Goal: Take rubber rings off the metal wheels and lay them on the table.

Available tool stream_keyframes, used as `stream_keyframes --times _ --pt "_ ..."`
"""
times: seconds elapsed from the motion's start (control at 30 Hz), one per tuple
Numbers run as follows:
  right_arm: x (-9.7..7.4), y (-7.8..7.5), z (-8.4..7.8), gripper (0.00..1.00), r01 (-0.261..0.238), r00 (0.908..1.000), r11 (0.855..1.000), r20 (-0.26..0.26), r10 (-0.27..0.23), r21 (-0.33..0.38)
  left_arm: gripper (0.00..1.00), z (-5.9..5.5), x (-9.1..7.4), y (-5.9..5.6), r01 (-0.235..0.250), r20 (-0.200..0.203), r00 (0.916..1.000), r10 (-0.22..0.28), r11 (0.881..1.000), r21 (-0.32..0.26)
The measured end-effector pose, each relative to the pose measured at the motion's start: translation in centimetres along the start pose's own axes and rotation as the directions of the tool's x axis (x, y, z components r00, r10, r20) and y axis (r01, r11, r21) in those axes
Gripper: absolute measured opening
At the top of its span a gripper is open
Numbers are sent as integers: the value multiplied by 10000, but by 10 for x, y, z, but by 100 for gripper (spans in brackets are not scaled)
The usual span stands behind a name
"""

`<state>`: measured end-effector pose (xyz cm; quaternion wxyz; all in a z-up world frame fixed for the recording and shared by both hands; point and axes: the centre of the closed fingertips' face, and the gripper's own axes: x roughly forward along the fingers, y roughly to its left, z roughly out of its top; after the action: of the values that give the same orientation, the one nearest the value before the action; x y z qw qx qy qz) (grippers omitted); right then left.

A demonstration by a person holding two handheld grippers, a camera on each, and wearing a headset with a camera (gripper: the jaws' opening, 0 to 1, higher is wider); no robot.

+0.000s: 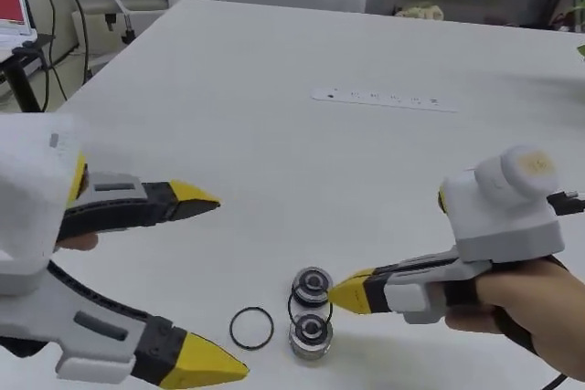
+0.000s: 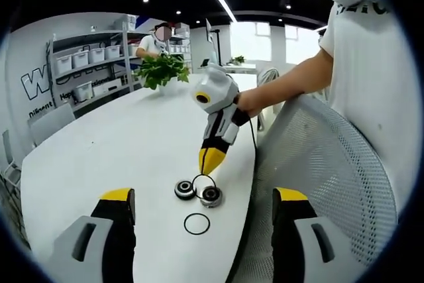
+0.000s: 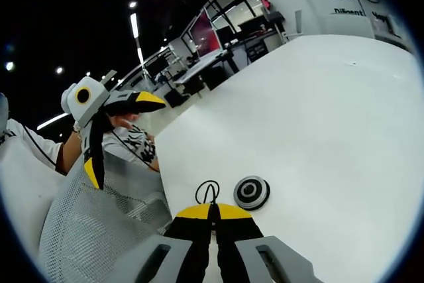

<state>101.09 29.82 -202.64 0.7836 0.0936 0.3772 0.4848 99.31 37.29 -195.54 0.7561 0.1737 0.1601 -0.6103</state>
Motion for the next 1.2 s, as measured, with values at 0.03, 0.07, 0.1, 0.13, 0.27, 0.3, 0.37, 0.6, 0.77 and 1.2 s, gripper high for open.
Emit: stream_keyframes --times 0.03,0.07,0.1,0.13,0.27,0.3,0.37,0.6,0.77,1.2 --pt "0 2 1 0 -69 9999 10000 82 69 47 83 -2 -3 1 -148 10 9999 148 9998 -106" --pt "-1 2 3 0 -92 9998 9999 154 91 74 83 -4 -5 0 -218 10 9998 219 9996 -191" --pt "-1 3 4 0 -119 9997 9999 207 117 81 84 -7 -8 0 -322 -2 9995 323 9989 -332" --pt "-1 4 5 0 -140 9995 9999 267 139 65 84 -8 -10 0 -404 10 9992 405 9984 -394" --pt "-2 6 10 0 -270 9983 9996 522 264 111 84 -16 -17 2 -834 -8 9965 836 9939 -723" --pt "-2 7 11 0 -279 9981 9995 555 272 121 84 -19 -18 2 -935 -28 9956 936 9925 -791" --pt "-2 7 12 0 -300 9977 9995 608 293 96 84 -23 -19 0 -1051 -89 9945 1048 9905 -884" --pt "-3 10 18 0 -482 9952 9988 862 472 98 83 -34 -17 -4 -1197 -295 9927 1172 9869 -1082" --pt "-2 15 20 0 -620 9937 9979 944 600 182 83 -33 -16 -4 -1339 -70 9909 1344 9802 -1458" --pt "2 27 28 0 -776 9896 9970 1213 776 -54 90 -45 -13 -2 -1585 -548 9870 1512 9723 -1717"
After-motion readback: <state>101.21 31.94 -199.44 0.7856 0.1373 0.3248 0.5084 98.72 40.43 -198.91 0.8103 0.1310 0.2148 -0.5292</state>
